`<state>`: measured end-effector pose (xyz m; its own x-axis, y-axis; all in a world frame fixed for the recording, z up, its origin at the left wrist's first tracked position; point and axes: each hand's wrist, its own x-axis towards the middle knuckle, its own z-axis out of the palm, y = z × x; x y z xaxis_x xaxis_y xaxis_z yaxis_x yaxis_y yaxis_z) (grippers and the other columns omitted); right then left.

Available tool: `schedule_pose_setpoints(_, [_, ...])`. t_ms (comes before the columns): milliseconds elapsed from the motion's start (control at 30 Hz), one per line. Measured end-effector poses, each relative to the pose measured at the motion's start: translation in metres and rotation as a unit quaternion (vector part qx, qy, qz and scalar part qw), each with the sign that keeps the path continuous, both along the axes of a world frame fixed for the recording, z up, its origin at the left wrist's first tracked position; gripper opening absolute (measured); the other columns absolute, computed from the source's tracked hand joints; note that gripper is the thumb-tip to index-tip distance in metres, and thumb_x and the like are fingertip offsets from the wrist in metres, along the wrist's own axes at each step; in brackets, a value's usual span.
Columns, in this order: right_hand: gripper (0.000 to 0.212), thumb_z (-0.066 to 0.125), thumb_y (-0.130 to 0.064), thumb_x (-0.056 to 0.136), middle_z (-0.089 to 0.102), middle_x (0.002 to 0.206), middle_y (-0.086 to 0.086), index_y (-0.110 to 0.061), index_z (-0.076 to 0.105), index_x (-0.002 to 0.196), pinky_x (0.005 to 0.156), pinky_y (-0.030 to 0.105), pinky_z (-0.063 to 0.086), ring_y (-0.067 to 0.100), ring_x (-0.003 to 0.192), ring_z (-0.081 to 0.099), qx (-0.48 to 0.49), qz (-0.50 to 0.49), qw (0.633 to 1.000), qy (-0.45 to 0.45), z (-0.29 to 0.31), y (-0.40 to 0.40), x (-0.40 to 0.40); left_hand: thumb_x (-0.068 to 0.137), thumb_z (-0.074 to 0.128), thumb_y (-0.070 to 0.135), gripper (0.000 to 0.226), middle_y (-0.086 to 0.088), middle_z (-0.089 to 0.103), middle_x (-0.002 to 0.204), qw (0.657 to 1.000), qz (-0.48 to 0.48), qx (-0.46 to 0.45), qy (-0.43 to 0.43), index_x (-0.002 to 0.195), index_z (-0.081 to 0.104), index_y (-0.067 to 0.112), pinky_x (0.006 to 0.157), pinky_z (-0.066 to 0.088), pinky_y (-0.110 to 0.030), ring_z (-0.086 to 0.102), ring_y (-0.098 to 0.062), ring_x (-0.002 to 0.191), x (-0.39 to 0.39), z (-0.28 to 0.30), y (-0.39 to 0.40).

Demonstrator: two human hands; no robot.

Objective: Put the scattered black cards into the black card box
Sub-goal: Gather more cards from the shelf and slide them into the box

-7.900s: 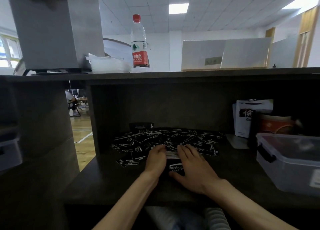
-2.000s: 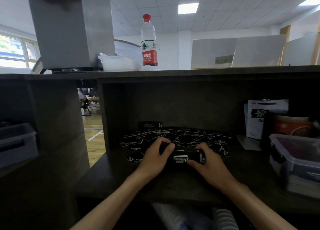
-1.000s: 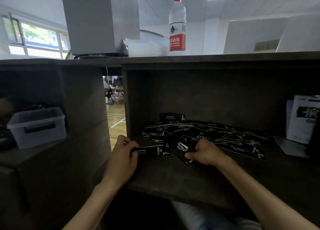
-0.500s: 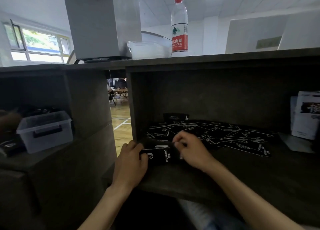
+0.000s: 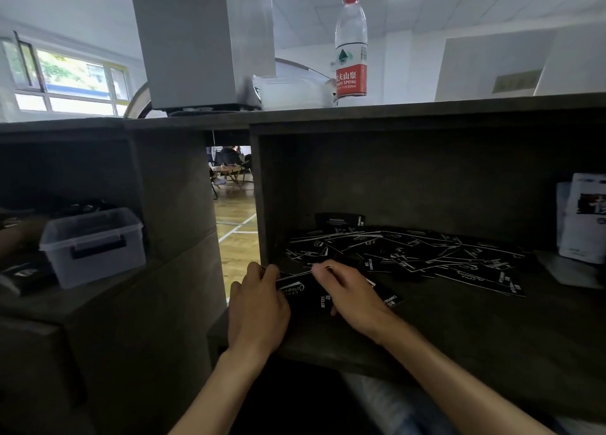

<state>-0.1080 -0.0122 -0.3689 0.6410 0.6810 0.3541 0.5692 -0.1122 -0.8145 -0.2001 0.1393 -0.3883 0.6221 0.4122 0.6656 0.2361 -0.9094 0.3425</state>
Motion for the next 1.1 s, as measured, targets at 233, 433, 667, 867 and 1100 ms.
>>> schedule_pose_setpoints(233, [0.053,0.070,-0.012,0.085,0.061,0.108,-0.023,-0.054,0.049,0.110,0.084,0.013,0.047,-0.009,0.102,0.058,-0.025,-0.032,0.997,-0.060,-0.005,-0.002,-0.002,0.082,0.060,0.019,0.064,-0.001,0.024,0.141,1.000,0.000,-0.016,0.002,0.138,0.033,0.034,0.106,0.036,-0.043,0.030,-0.022,0.127,0.001,-0.002,0.004])
schedule_pose_setpoints(433, [0.050,0.064,-0.004,0.084,0.056,0.112,-0.013,-0.042,0.044,0.109,0.093,0.029,0.050,0.003,0.105,0.056,-0.062,-0.031,0.993,-0.096,-0.005,-0.004,-0.005,0.087,0.054,0.021,0.032,0.006,0.043,0.117,0.996,-0.065,0.012,0.052,0.118,0.053,0.030,0.077,0.041,-0.026,0.044,-0.019,0.105,0.006,0.003,0.008])
schedule_pose_setpoints(667, [0.035,0.061,-0.054,0.090,0.062,0.111,-0.009,-0.030,0.057,0.115,0.090,0.035,0.052,0.007,0.100,0.060,-0.065,-0.128,0.985,-0.096,0.007,-0.021,0.005,0.084,0.055,0.016,0.025,0.007,0.055,0.105,0.992,-0.088,0.073,0.058,0.108,0.054,0.025,0.070,0.033,-0.021,0.039,-0.012,0.098,0.004,0.007,0.013])
schedule_pose_setpoints(867, [0.043,0.061,-0.066,0.083,0.055,0.122,0.005,-0.026,0.049,0.091,0.093,0.041,0.047,0.028,0.116,0.052,-0.402,-0.294,0.862,-0.097,0.015,-0.069,0.045,0.084,0.053,0.015,0.038,0.009,0.054,0.107,0.990,-0.112,0.069,0.049,0.119,0.052,0.029,0.073,0.041,-0.023,0.038,-0.010,0.097,0.001,0.003,0.013])
schedule_pose_setpoints(1100, [0.038,0.078,-0.043,0.080,0.061,0.112,0.002,-0.019,0.056,0.100,0.083,0.030,0.047,0.020,0.103,0.058,-0.345,-0.246,0.906,0.016,0.023,-0.068,0.056,0.085,0.056,0.028,0.016,0.016,0.051,0.093,0.988,-0.136,0.063,0.026,0.100,0.059,0.030,0.063,0.041,-0.022,0.038,-0.006,0.091,0.001,0.002,0.012])
